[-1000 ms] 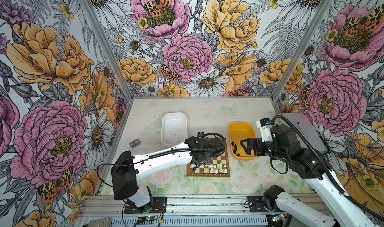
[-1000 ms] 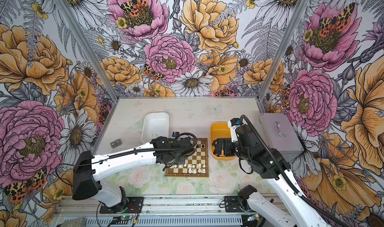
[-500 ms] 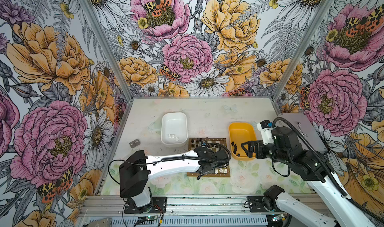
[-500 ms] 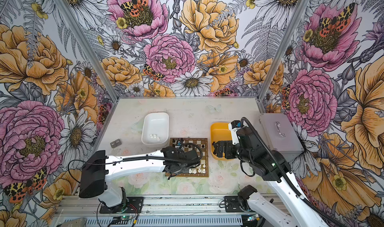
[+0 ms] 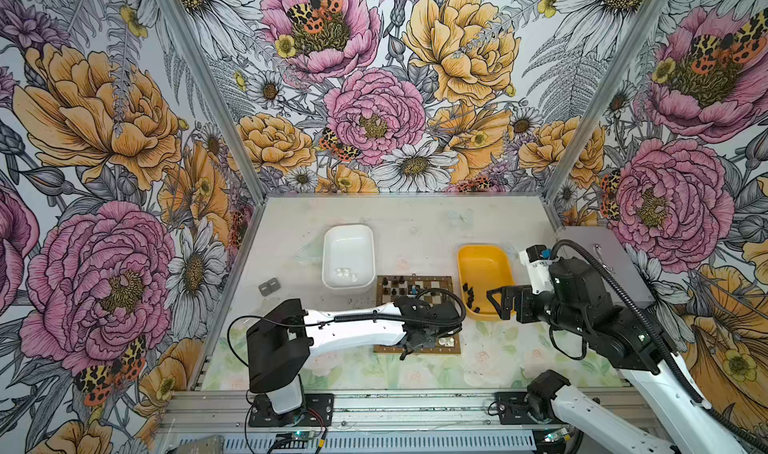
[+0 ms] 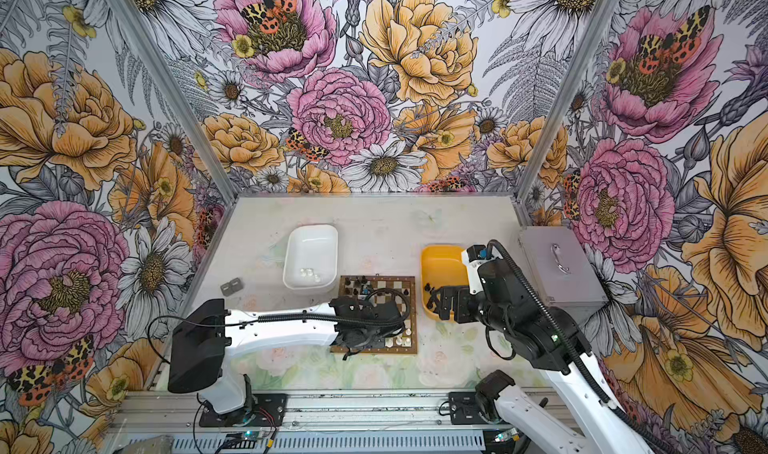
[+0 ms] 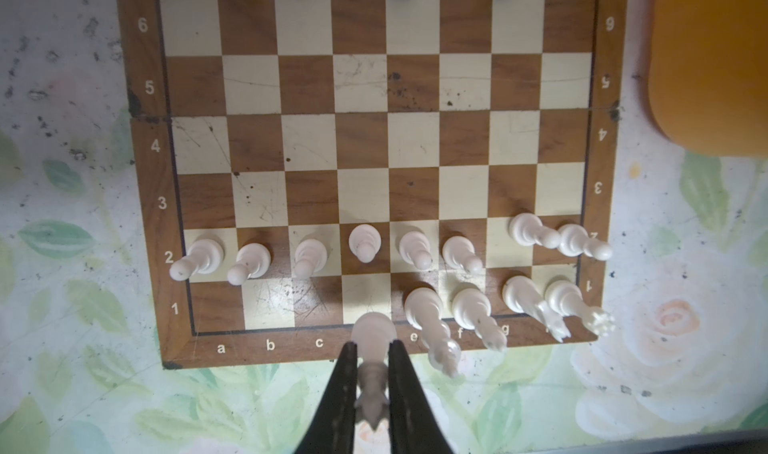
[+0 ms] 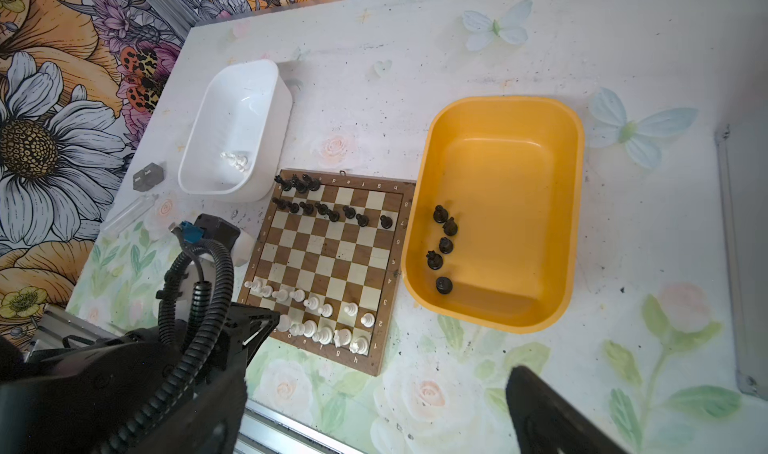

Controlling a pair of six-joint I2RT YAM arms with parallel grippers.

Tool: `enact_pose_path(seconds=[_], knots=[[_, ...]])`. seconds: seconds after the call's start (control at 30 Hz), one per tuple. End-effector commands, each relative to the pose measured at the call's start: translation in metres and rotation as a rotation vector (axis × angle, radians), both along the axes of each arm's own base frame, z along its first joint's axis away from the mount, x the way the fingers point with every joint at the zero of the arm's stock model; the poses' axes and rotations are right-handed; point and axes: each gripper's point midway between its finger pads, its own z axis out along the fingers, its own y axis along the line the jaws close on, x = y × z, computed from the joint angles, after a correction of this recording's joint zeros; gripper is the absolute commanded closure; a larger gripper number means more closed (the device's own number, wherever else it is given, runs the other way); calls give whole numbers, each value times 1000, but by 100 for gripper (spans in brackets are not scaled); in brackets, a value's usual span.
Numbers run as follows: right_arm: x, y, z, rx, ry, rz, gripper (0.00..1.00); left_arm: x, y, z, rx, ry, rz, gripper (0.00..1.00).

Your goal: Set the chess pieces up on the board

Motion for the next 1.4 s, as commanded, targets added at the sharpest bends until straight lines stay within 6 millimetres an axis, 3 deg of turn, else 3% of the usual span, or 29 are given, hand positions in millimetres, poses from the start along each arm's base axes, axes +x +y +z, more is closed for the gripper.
enact_pose_path(seconds=[0.0, 0.67, 1.37], knots=[[0, -2, 1, -18, -13, 3, 0, 1, -2, -5, -10, 15, -6, 84], [0, -2, 3, -41, -20, 25, 0, 5, -1, -20, 27, 32, -6, 85], [-2, -6, -4, -66, -13, 20, 0, 11, -8, -19, 18, 43, -17, 82]])
